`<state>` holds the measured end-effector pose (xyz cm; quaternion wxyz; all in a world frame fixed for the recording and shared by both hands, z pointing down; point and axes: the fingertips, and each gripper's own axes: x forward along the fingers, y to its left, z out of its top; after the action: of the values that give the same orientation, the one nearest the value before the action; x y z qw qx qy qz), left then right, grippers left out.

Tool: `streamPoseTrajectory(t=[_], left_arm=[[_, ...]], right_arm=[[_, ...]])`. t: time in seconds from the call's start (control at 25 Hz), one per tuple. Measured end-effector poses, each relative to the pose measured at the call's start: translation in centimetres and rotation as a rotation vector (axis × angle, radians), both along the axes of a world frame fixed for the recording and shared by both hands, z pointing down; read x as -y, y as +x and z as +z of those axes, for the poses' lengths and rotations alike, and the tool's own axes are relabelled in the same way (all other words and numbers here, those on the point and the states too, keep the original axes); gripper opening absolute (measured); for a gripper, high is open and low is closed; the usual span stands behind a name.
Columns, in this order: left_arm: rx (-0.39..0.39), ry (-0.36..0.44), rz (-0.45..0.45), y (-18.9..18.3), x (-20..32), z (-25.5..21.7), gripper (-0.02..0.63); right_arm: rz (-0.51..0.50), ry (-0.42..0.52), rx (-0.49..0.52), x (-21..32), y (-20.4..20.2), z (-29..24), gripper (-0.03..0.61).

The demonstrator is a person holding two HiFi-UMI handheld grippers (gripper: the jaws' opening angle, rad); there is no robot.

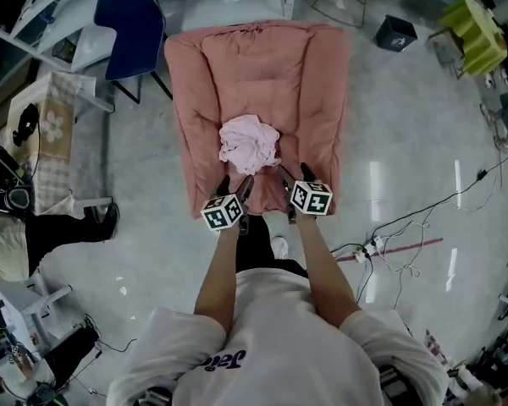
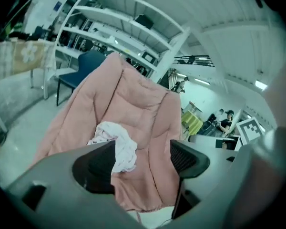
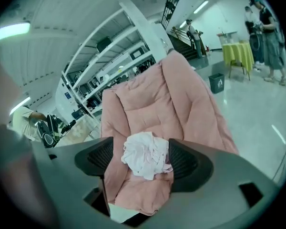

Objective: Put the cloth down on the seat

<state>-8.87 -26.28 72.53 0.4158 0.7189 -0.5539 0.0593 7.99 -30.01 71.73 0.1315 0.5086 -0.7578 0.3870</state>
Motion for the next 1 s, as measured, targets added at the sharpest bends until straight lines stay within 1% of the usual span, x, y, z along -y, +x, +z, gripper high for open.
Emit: streamPoseTrajectory(t=[0.16, 0.28, 0.36, 0.48, 0.56, 0.64, 0.72, 0.84, 0.88, 1.0], left_arm=[[0.1, 0.147, 0.035, -0.2, 0.9, -6.6, 0.367], [0.167, 0.238, 0.058, -0.5, 1.2, -11.0, 0.345], [0.188, 0.306, 0.058, -0.3, 1.7, -14.1, 0.334], [0.201, 0.407, 0.057, 0.4, 1.9, -18.7, 0.311], [0.226, 0.465, 0.065, 0.6, 1.5, -21.4, 0.298], [0.252, 0.513, 0.073, 0.8, 1.0, -23.9, 0.282], [0.264, 0.559, 0.076, 1.2, 0.5, -26.3, 0.262], [0.235, 0.627, 0.065, 1.9, -0.2, -29.5, 0.213], [0.228, 0.644, 0.065, 2.1, -0.6, -30.3, 0.196], [0.245, 0.689, 0.079, 2.9, -1.7, -32.1, 0.155]], right_arm=[[-0.021, 0.145, -0.054, 0.3, 0.8, -6.6, 0.37], [-0.051, 0.243, -0.102, 0.3, 0.5, -11.4, 0.368], [-0.061, 0.306, -0.112, 0.7, 0.5, -14.5, 0.367], [-0.067, 0.402, -0.134, 0.9, 1.0, -19.2, 0.362], [-0.069, 0.465, -0.149, 0.5, 1.2, -22.2, 0.346], [-0.065, 0.523, -0.161, -0.2, 1.4, -25.0, 0.307], [-0.063, 0.578, -0.168, -1.0, 1.6, -27.4, 0.175], [-0.08, 0.65, -0.174, -2.0, 1.7, -30.5, 0.15], [-0.088, 0.667, -0.178, -2.4, 1.7, -31.3, 0.13], [-0.105, 0.716, -0.189, -3.5, 1.2, -33.3, 0.098]])
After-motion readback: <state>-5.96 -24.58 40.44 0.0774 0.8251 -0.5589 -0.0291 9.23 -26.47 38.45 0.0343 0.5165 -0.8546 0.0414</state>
